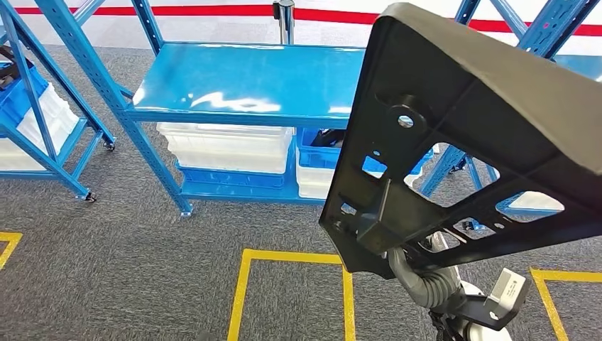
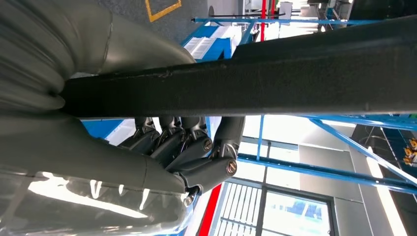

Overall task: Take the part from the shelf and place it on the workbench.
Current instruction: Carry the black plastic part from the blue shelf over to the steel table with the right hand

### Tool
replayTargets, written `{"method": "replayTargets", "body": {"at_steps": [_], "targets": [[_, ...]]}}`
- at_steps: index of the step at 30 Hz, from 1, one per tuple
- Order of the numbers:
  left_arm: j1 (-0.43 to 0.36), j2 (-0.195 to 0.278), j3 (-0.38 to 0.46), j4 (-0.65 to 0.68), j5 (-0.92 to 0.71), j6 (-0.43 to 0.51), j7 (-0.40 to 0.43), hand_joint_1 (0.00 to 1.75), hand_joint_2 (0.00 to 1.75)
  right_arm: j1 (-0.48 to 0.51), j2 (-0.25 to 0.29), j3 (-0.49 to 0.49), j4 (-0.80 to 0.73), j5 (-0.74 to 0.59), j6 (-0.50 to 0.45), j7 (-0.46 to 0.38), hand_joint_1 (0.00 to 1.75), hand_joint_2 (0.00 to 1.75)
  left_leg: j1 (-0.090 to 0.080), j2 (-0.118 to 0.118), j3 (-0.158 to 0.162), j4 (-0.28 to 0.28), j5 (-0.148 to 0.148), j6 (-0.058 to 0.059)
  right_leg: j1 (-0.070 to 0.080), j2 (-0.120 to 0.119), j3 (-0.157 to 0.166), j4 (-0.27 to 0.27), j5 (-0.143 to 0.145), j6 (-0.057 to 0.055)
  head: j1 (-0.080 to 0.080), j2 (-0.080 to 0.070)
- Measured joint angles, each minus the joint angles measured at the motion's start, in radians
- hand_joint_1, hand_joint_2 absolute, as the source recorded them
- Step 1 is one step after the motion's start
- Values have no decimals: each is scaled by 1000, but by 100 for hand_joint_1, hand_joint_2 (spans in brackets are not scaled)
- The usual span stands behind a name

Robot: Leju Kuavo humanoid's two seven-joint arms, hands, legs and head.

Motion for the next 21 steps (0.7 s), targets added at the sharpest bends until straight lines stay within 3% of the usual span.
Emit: {"method": "replayTargets", "body": {"at_steps": [2, 3, 6, 7, 9, 11, 12, 13, 14, 17, 19, 21], "targets": [[-1, 0, 0, 0, 0, 1, -2, 0, 175, 1, 1, -4, -4, 0, 0, -2, 175, 175, -3, 0, -11, 8, 6, -8, 2, 1, 81, -130, 32, -3, 4, 0], [-1, 0, 0, 0, 0, 1, -3, 0, 175, 2, 2, -6, -6, 0, 1, -2, 175, 175, -5, -1, -16, 11, 10, -14, 2, 1, 97, -163, 37, -7, 4, 0], [-2, 0, 0, 0, 0, 1, -5, 0, 175, 8, 5, -9, -9, 0, 3, -3, 175, 175, -4, -1, -27, 14, 19, -33, 5, 3, 88, -172, 44, -25, -1, 0], [-2, 0, 0, 0, 0, 1, -6, 0, 175, 8, 6, -9, -10, 0, 4, -3, 175, 175, -3, -1, -32, 23, 9, -37, 5, 2, 84, -172, 50, -33, -3, 0], [-2, 0, 0, 0, 0, 1, -6, 0, 175, 8, 8, -9, -12, 0, 6, -4, 175, 175, 0, -2, -58, 96, -52, -42, 2, 0, 74, -174, 60, -46, -12, 0], [-2, 0, 0, 0, -1, 1, -6, 0, 175, 8, 9, -9, -12, 0, 6, -4, 175, 175, 0, -2, -100, 229, -129, -44, 5, -1, 61, -173, 71, -52, -23, 0], [-2, 0, 0, 0, -1, 1, -5, 0, 175, 9, 10, -9, -12, 0, 6, -4, 175, 175, 0, -2, -111, 278, -150, -44, 6, -1, 54, -172, 76, -54, -28, 0], [-1, 0, 0, 0, -2, 0, -5, 0, 175, 9, 10, -10, -12, 0, 6, -4, 175, 175, 0, -2, -105, 291, -152, -44, 8, -1, 47, -172, 82, -54, -31, 0], [-1, 0, 0, 0, -2, 0, -5, 0, 175, 9, 11, -10, -12, 0, 6, -4, 175, 175, -1, -2, -78, 260, -135, -42, 9, -1, 42, -172, 86, -54, -34, 0], [-4, 0, 0, 0, -2, 0, -5, 0, 175, 10, 11, -10, -13, 0, 6, -5, 175, 175, -6, -3, 47, 48, -60, -33, 11, 0, 34, -170, 97, -47, -43, 0], [-4, 0, 0, 0, -2, 0, -5, 0, 175, 10, 12, -12, -14, 0, 8, -5, 175, 175, -11, -3, 72, -9, -48, -26, 13, -1, 28, -167, 105, -37, -43, 0], [-2, -1, 0, 0, -2, 0, -5, 0, 175, 11, 14, -13, -15, 1, 9, -5, 175, 175, -12, -3, 63, -9, -39, -15, 12, -1, 22, -166, 112, -26, -39, 0]]}}
